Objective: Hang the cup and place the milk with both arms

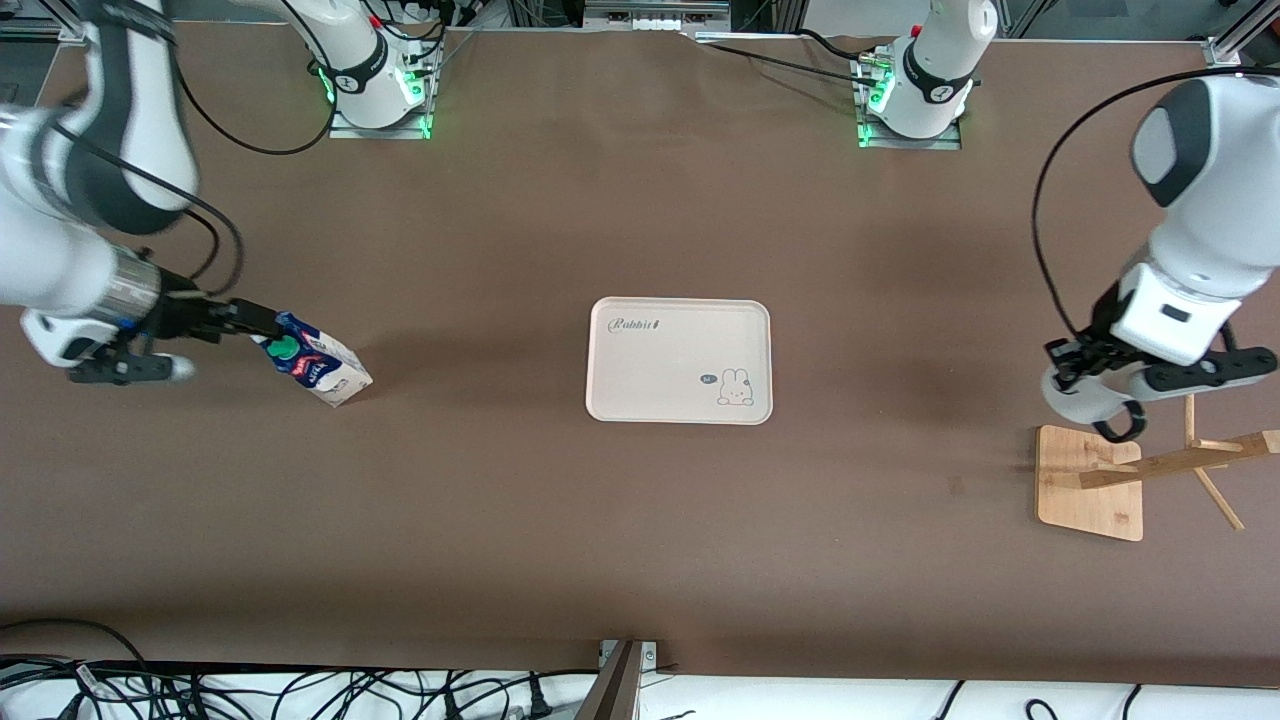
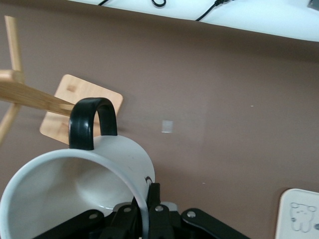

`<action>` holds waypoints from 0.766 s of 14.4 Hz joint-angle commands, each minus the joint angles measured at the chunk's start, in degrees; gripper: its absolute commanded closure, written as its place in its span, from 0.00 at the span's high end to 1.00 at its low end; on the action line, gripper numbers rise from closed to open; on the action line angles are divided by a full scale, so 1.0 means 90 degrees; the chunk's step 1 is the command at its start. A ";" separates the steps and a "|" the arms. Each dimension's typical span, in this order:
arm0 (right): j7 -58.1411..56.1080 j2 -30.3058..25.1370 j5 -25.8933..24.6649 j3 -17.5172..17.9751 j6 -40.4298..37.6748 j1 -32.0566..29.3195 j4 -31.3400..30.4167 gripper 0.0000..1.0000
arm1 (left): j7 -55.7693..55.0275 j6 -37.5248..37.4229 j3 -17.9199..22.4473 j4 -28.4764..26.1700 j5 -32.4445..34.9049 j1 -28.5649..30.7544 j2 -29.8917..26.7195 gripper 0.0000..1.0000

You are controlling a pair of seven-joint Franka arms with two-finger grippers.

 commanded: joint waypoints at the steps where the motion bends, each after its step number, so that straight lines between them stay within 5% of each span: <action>1: -0.0140 0.0044 -0.0082 -0.0181 -0.1170 -0.0062 0.1142 1.00 | 0.0526 -0.0138 0.0072 0.0397 -0.0063 0.0079 0.0213 0.00; 7: -0.0092 0.0268 -0.1165 -0.0220 -0.1584 -0.0003 0.2600 1.00 | 0.1159 -0.0109 0.0101 0.0545 -0.0063 0.0245 0.0292 0.00; 11: -0.0160 0.0084 -0.1225 -0.0124 -0.1729 -0.0304 0.2562 1.00 | 0.1678 -0.0080 0.0297 0.0652 -0.0112 0.0313 0.0419 0.00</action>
